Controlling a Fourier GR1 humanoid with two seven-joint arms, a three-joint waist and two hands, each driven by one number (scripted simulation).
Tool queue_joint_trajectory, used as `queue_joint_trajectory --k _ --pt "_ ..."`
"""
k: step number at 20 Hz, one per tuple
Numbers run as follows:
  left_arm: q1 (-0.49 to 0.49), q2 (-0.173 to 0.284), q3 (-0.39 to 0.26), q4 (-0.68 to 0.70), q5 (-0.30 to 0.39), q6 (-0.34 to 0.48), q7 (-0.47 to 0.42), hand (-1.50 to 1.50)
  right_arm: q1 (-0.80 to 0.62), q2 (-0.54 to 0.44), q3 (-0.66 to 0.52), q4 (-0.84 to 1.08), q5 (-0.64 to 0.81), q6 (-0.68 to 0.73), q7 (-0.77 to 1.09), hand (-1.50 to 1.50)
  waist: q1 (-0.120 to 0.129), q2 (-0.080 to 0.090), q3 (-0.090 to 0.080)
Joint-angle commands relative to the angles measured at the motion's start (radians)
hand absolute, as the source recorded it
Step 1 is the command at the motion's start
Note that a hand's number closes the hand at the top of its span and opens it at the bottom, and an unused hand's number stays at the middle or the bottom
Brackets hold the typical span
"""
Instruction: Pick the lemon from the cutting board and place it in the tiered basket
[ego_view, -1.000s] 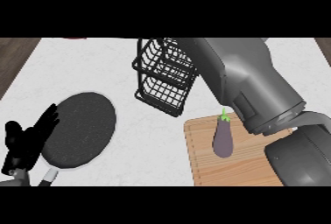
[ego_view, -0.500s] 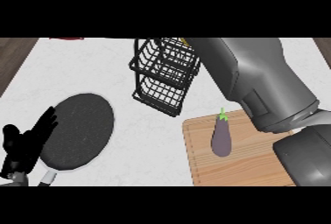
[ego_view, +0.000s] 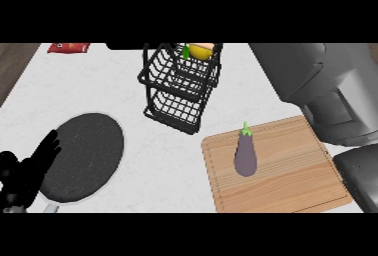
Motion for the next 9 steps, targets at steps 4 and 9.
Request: queue_joint_trajectory --k 4,9 --pt "0.039 -0.012 0.02 0.007 -0.001 0.024 -0.01 0.0 0.093 -0.011 -0.103 -0.258 -0.083 -0.196 0.044 -1.5 -0.056 -0.024 0.003" --pt "0.042 0.021 0.061 0.011 0.022 0.017 0.01 0.0 0.287 0.032 -0.125 -0.471 -0.156 -0.176 -0.059 -1.5 -0.092 -0.032 0.006"
